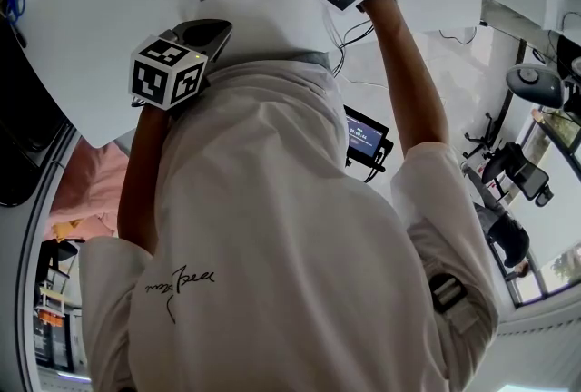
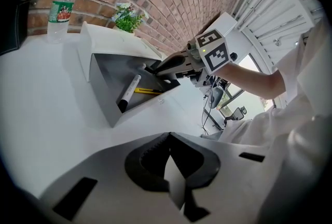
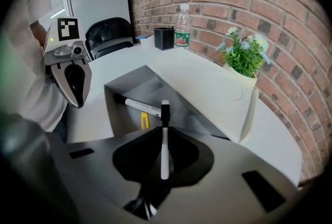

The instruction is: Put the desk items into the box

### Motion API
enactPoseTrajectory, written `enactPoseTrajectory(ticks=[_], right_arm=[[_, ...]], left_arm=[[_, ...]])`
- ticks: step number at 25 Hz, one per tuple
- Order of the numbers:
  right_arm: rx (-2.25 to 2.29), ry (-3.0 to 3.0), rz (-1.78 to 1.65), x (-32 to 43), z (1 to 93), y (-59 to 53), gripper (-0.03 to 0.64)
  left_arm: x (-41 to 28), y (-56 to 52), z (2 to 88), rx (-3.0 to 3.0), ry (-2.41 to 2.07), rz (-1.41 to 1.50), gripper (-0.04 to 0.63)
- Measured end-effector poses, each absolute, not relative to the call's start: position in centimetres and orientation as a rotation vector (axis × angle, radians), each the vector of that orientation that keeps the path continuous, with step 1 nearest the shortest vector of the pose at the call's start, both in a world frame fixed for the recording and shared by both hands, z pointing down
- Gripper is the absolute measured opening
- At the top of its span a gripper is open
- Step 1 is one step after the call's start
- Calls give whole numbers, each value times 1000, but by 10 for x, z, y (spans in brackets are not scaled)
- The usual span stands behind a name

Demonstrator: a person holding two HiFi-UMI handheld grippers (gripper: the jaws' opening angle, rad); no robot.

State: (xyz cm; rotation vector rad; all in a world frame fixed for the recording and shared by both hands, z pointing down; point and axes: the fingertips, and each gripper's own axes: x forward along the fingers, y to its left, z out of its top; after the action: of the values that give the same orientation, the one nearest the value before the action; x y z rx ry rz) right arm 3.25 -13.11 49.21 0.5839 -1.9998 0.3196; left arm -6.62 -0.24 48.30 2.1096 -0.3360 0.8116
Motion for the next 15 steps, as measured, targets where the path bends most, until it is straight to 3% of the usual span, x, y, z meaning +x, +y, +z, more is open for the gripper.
enactPoseTrajectory(ticks=[15], right_arm=[[568,-1999,362,31,497,-129,57]], left_arm=[[-67,-4,482,2106,-341,809,5]])
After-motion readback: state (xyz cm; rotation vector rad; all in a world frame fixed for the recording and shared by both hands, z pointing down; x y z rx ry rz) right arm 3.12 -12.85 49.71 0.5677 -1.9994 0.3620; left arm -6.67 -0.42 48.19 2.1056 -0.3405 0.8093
